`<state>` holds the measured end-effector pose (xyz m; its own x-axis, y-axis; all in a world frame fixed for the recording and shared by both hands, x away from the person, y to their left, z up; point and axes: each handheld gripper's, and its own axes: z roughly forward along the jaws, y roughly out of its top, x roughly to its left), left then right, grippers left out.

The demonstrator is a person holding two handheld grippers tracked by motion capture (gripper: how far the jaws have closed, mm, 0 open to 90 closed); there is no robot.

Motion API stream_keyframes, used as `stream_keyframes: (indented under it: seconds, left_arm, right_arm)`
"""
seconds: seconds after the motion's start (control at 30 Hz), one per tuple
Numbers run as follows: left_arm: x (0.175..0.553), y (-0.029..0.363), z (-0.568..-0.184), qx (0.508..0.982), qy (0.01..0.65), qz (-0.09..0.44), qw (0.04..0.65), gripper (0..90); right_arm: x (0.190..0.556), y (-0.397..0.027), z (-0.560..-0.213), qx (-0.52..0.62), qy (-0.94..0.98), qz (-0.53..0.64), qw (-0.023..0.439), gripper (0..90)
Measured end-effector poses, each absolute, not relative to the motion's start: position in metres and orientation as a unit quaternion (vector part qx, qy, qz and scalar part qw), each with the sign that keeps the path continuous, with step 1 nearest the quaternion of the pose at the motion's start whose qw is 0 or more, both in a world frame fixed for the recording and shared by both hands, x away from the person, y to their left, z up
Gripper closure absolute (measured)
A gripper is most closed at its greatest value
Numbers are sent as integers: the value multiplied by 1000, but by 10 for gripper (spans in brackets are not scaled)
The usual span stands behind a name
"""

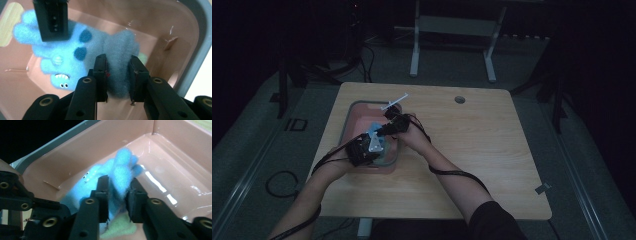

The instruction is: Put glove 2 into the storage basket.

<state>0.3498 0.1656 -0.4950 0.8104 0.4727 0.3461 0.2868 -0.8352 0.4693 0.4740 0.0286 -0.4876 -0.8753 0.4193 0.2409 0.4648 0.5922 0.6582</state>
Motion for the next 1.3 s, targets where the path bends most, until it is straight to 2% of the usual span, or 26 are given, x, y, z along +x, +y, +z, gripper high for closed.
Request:
stream_keyframes:
  seconds: [0.13,0.27,0.5,0.7,0.8,0.9,1.1,1.3]
  left_arm:
    - [351,166,-495,930,208,224,204,691]
    - [351,168,-492,926,220,223,211,625]
    - [350,177,-477,902,266,232,248,357]
    - [352,176,-468,889,294,231,263,149]
    - [350,173,-465,880,303,232,283,140]
    - [349,168,-463,885,295,227,280,75]
    - [347,162,-459,875,298,212,317,74]
    - [347,153,-460,879,291,199,322,74]
  right_arm:
    - [476,22,-483,-257,-885,-388,29,611]
    - [474,18,-479,-250,-886,-391,28,520]
    - [468,6,-467,-237,-877,-416,38,330]
    - [462,-7,-457,-215,-874,-433,38,234]
    - [459,-12,-457,-209,-876,-433,34,200]
    - [457,-15,-458,-200,-879,-432,25,173]
    - [454,-23,-455,-196,-874,-444,23,158]
    - [454,-32,-458,-198,-878,-436,23,158]
